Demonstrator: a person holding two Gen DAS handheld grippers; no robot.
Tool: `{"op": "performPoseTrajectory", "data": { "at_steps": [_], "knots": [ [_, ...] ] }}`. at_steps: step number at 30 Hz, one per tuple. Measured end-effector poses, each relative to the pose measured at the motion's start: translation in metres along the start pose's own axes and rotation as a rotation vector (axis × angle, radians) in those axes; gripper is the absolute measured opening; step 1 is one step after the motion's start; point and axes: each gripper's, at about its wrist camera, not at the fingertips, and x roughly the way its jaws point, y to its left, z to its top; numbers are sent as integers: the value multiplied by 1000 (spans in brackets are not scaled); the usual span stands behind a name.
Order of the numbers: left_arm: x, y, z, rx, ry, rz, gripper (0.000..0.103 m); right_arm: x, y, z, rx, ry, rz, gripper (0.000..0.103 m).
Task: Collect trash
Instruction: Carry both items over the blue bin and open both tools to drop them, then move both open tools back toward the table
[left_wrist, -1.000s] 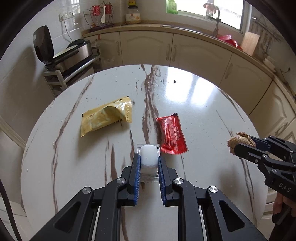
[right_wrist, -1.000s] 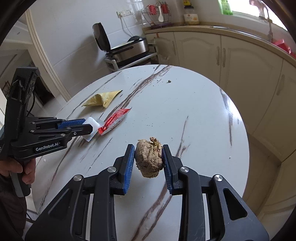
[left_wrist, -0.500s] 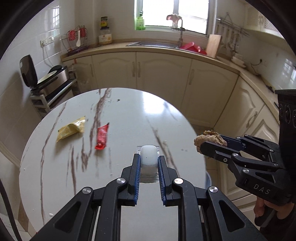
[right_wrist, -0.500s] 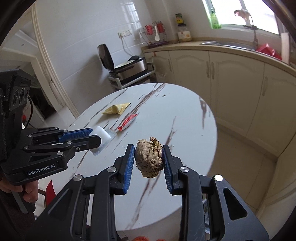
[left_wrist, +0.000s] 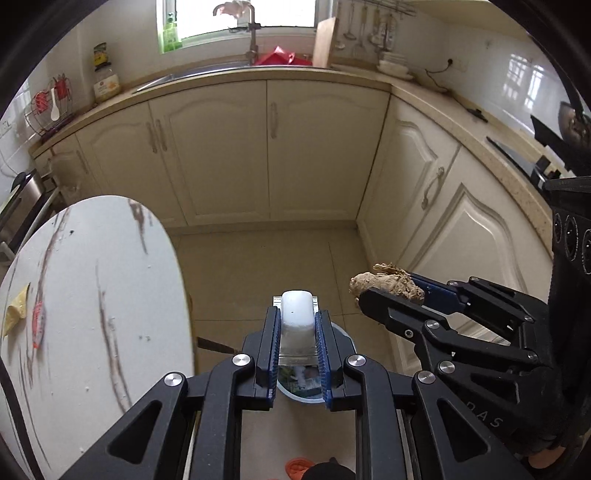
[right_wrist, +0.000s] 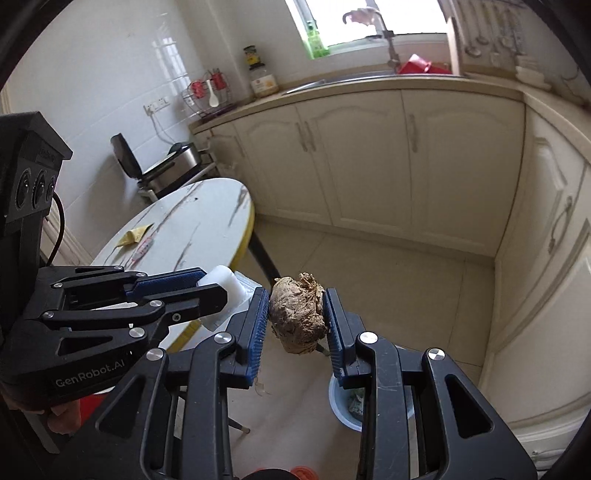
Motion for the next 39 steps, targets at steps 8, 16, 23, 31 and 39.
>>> {"op": "performPoseTrajectory", "data": {
  "at_steps": [8,16,23,31,39],
  "knots": [
    [75,-6,23,18,111,-13,14,18,-68,-15,148,27,-70,53],
    [115,-14,43,20,127,-2,19,6,-92,-23,184,8,-128,62],
    [83,-19,31,8,56,21,64,-12,-84,-21,184,-11,-128,62],
    [-4,1,0,-29,-76,123,77,-37,-26,-9,88,-54,-84,67],
    [-89,50,-53,-107,-170,259,91,-29,79,7,-64,-52,-11,71]
  ]
}}
